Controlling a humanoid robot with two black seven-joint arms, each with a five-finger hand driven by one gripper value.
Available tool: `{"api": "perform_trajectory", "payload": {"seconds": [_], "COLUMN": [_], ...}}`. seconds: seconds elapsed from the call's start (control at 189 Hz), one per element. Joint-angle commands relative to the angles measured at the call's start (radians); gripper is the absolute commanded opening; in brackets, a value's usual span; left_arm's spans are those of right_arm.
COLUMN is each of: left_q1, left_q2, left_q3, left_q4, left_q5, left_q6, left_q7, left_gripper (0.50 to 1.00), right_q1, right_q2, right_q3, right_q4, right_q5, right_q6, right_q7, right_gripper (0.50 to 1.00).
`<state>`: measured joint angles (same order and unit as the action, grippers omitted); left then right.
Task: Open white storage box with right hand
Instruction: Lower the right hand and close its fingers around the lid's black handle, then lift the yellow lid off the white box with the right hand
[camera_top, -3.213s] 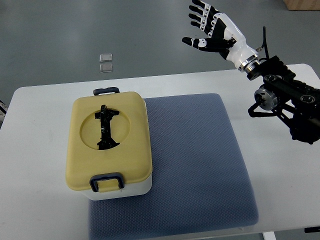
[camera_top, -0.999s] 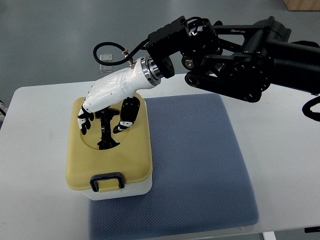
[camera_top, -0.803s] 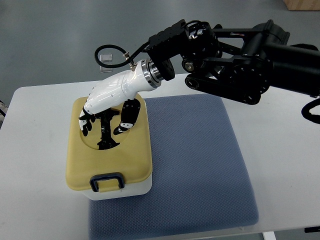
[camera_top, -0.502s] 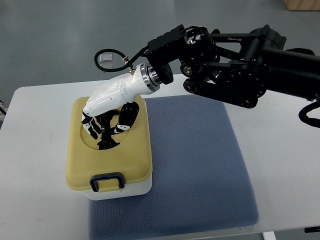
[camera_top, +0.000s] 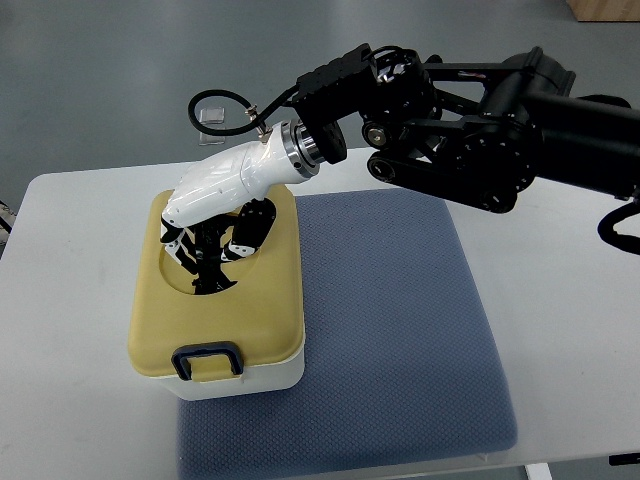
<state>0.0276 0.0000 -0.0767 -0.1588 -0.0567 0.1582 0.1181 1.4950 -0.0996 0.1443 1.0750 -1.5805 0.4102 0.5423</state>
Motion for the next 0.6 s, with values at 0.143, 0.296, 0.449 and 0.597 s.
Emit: {"api": "perform_trajectory", "payload": {"seconds": [0.143,0.296,0.449,0.597], "left_q1": [0.000,0.000,0.000,0.000], "left_q2": [0.000,0.000,0.000,0.000], "left_q3": [0.000,0.000,0.000,0.000], "left_q4": [-0.001,0.001,0.001,0.001], "left_q5": [0.000,0.000,0.000,0.000], "left_q6": [0.000,0.000,0.000,0.000], "left_q7": [0.000,0.000,0.000,0.000], "left_gripper": [1.000,1.000,1.000,1.000], "right_q1": [0.016,0.024,0.019,0.011], "right_q2": [0.000,-0.020,-0.095,-0.180], "right_q3": [0.066,0.103,0.138,0.166], "right_q4": [-0.001,-0.004,-0.027,-0.043], "right_q5": [0.007,0.007,0.007,0.027], "right_q6": [0.001,0.001,0.001,-0.014], "right_q7": [0.002,0.001,0.002,0.002], "right_gripper": [0.500,0.500,0.500,0.500]}}
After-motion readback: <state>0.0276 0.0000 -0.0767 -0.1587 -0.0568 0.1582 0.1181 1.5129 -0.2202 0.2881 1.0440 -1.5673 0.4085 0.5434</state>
